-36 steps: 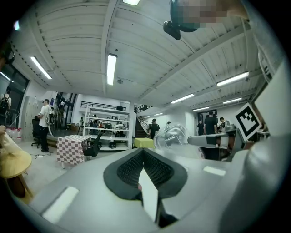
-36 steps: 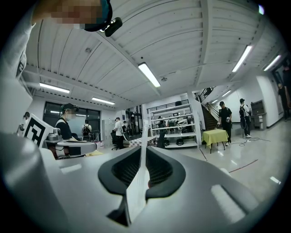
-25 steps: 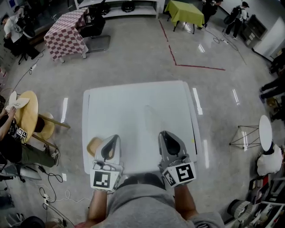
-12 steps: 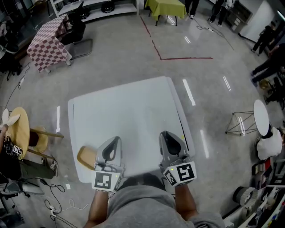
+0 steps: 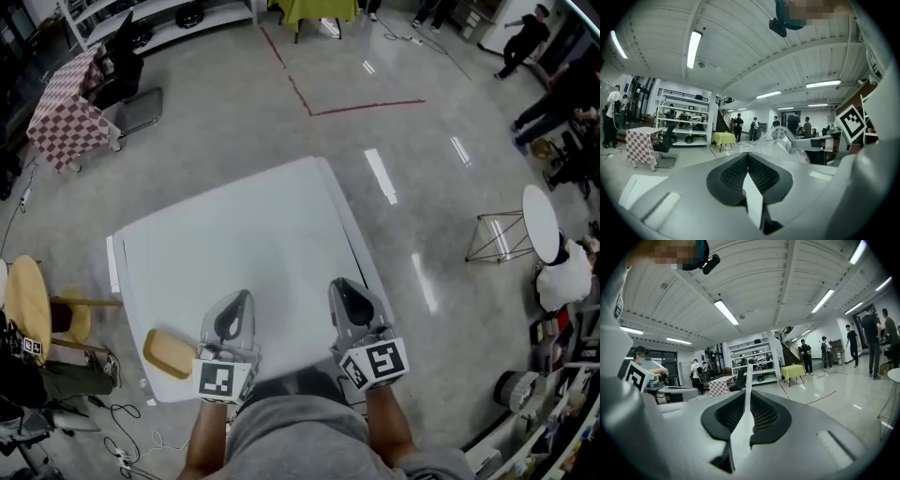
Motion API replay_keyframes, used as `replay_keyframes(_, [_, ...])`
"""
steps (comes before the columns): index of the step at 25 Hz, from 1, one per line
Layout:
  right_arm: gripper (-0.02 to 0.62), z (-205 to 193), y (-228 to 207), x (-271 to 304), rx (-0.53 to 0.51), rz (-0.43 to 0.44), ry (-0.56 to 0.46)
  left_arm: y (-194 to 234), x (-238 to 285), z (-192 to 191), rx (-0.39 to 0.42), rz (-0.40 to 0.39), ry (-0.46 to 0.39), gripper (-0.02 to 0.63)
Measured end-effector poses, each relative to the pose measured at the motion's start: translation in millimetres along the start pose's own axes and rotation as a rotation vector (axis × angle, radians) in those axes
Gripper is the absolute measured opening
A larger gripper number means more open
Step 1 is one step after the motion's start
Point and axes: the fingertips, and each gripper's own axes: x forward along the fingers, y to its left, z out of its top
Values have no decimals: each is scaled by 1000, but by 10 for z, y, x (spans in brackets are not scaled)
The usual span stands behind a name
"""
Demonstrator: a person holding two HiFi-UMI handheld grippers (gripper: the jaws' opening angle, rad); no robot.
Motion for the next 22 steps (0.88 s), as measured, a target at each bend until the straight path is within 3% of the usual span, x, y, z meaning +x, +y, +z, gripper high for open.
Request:
replay_keyframes(10, [37,-403,-618,206,137,-11,81,-155,533,-380,1,-16,79,11])
replay_keyframes(22, [37,-914,-999,620,251,13,164,-120,1029,-933,-31,-15,186,11])
